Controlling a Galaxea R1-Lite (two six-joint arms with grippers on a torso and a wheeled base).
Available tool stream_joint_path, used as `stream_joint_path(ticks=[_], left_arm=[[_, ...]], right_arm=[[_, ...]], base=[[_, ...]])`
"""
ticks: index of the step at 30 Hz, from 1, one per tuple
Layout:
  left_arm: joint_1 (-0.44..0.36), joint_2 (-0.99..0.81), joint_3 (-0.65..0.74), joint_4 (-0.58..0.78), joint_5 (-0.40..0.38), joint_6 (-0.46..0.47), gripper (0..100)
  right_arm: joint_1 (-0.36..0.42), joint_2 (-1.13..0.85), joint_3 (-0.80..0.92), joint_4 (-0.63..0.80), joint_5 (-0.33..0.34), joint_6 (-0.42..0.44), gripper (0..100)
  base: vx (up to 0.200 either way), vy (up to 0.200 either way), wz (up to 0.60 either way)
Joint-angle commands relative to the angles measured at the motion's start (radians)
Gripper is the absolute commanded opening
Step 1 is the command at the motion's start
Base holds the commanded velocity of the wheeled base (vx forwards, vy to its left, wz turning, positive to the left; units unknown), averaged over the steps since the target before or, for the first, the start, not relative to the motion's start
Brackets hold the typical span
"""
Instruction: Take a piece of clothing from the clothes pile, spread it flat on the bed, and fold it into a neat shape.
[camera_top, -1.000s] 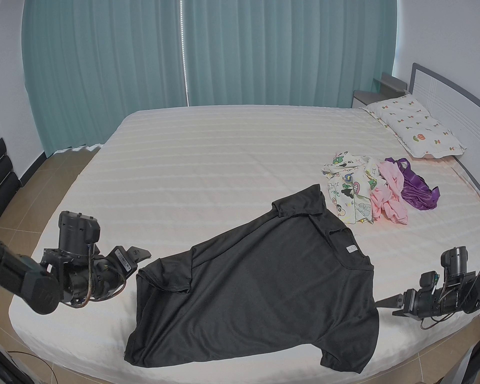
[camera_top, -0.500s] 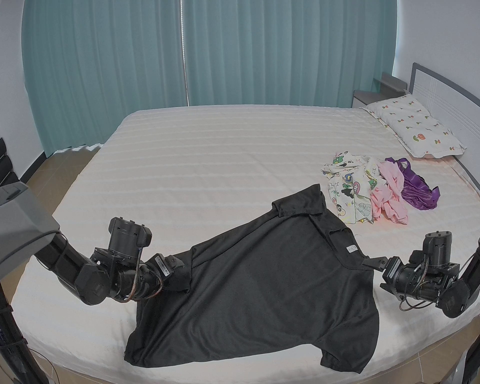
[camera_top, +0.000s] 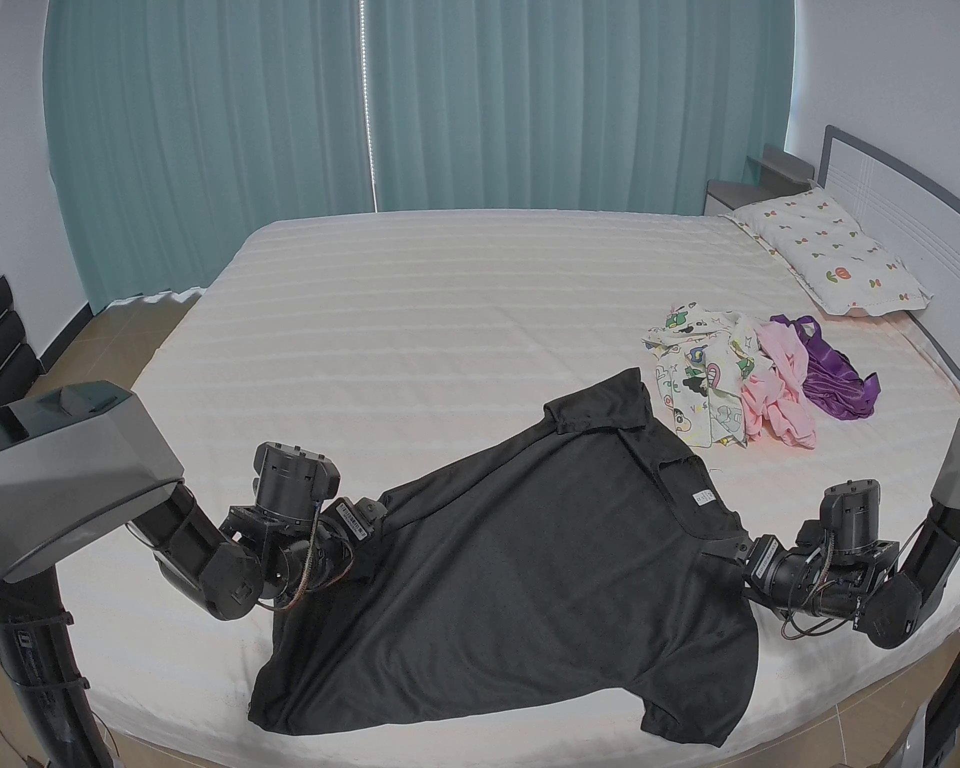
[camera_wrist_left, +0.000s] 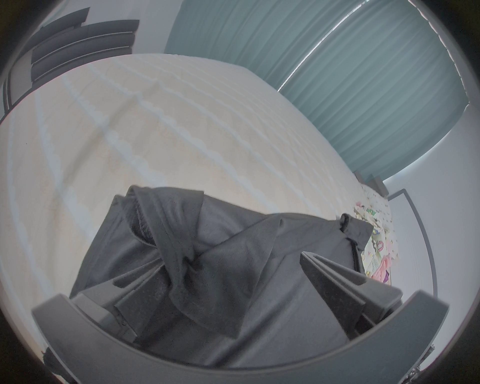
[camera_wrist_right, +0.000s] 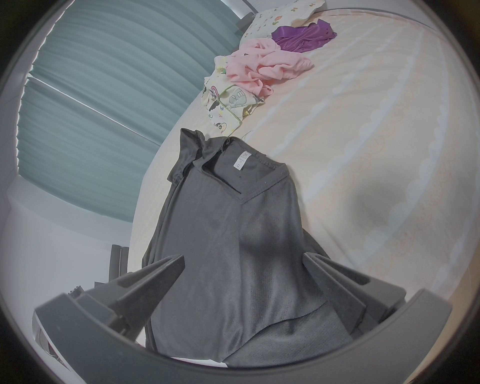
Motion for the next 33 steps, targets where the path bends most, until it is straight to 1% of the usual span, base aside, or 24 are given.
stream_joint_path(ticks=[1, 9, 10, 19, 22, 24, 25, 27, 30, 33], left_arm=[[0.000, 0.049, -0.001, -0.012, 0.010, -0.001, 100], [0.000, 0.040, 0.008, -0.010, 0.012, 0.002, 100], [0.000, 0.037, 0.008, -0.012, 0.012, 0.002, 0], [0.032, 0.028, -0.009, -0.031, 0.013, -0.024, 0], [0.084, 0.020, -0.009, -0.113, 0.013, -0.053, 0], [0.084, 0.020, -0.009, -0.113, 0.013, -0.053, 0], [0.131, 0.023, -0.012, -0.183, 0.012, -0.070, 0], [0.156, 0.028, -0.025, -0.212, 0.010, -0.084, 0], [0.191, 0.034, -0.081, -0.214, 0.004, -0.108, 0], [0.199, 0.065, -0.136, -0.208, 0.004, -0.108, 0]], right_arm=[[0.005, 0.004, 0.006, -0.012, -0.001, -0.001, 100], [0.005, 0.013, 0.024, -0.063, 0.000, -0.002, 100], [0.005, 0.013, 0.024, -0.064, -0.001, -0.002, 100], [0.007, 0.014, 0.025, -0.064, 0.000, -0.002, 100], [0.005, 0.014, 0.025, -0.064, 0.000, -0.002, 100], [0.005, 0.014, 0.025, -0.064, 0.000, -0.002, 100], [0.010, 0.014, 0.027, -0.064, 0.000, -0.002, 100], [0.015, 0.014, 0.035, -0.066, -0.001, -0.002, 100], [0.019, 0.014, 0.041, -0.066, -0.001, -0.002, 100], [0.019, 0.017, 0.041, -0.066, 0.000, -0.002, 100]], base=[[0.000, 0.000, 0.00], [0.000, 0.000, 0.00], [0.000, 0.000, 0.00], [0.000, 0.000, 0.00], [0.000, 0.000, 0.00], [0.000, 0.000, 0.00], [0.000, 0.000, 0.00], [0.000, 0.000, 0.00], [0.000, 0.000, 0.00], [0.000, 0.000, 0.00]])
